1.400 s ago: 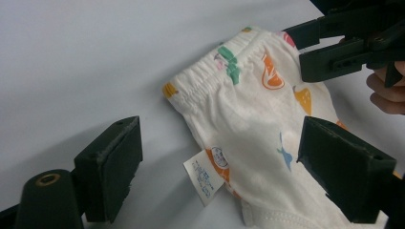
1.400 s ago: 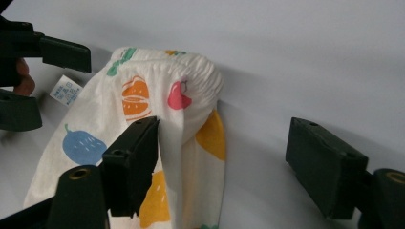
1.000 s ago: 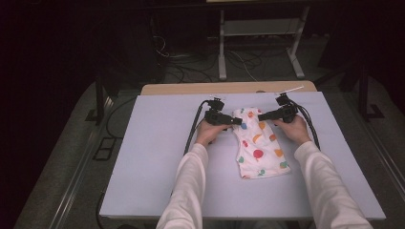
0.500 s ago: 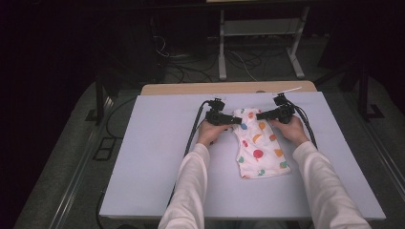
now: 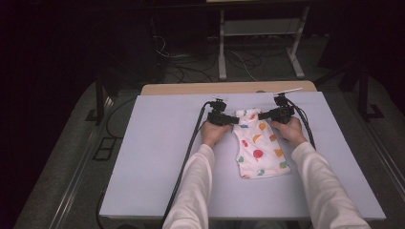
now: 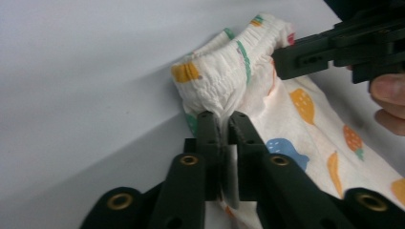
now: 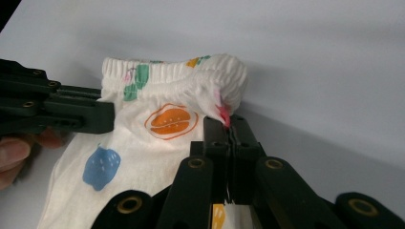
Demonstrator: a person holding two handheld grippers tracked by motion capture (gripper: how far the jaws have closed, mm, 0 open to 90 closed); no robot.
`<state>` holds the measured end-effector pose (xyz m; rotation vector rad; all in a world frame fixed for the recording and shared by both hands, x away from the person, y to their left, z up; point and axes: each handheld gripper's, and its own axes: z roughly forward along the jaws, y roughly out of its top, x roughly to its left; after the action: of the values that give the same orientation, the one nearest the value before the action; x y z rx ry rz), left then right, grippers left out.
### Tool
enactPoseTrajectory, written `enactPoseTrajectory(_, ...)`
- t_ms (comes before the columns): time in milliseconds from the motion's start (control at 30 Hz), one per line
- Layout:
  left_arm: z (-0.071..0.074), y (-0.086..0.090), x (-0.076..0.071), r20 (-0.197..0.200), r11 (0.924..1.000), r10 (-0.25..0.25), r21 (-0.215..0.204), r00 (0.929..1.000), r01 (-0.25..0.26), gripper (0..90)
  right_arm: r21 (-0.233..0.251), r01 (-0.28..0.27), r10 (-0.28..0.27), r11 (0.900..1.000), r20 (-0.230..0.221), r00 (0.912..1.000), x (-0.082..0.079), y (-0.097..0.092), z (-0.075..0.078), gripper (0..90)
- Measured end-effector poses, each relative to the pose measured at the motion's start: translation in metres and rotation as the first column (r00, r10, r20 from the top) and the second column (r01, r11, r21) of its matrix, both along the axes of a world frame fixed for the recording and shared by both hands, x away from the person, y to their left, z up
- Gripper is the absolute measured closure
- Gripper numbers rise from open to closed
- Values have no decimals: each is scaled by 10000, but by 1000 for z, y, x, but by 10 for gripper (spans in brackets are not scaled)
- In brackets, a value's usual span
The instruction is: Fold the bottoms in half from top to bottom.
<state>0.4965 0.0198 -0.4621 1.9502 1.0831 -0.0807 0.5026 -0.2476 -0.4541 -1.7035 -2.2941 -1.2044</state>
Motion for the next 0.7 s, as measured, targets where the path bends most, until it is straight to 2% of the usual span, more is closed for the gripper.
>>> enactPoseTrajectory(167, 5, -3, -3, 328, 10000, -25, 22, 9995, 25, 879, 267, 91, -99, 9996, 296, 9995, -5, -5, 4, 875)
enactPoseTrajectory(233, 7, -3, -5, 405, 10000, -26, -73, 9992, 29, 879, 556, 117, -142, 9984, 449, 9989, -7, -8, 7, 875)
enactPoseTrajectory(467, 17, 1, -13, 799, 9991, 46, -428, 9968, -12, 879, 1095, 141, -234, 9939, 837, 9962, -17, -19, 13, 875)
enactPoseTrajectory(533, 20, 1, -15, 880, 9981, 39, -621, 9961, 15, 879, 1170, 137, -250, 9930, 958, 9951, -20, -20, 14, 875)
enactPoseTrajectory(700, 28, 0, -20, 1160, 9973, -107, -704, 9932, 190, 879, 1358, 174, -351, 9906, 1286, 9911, -29, -24, 18, 875)
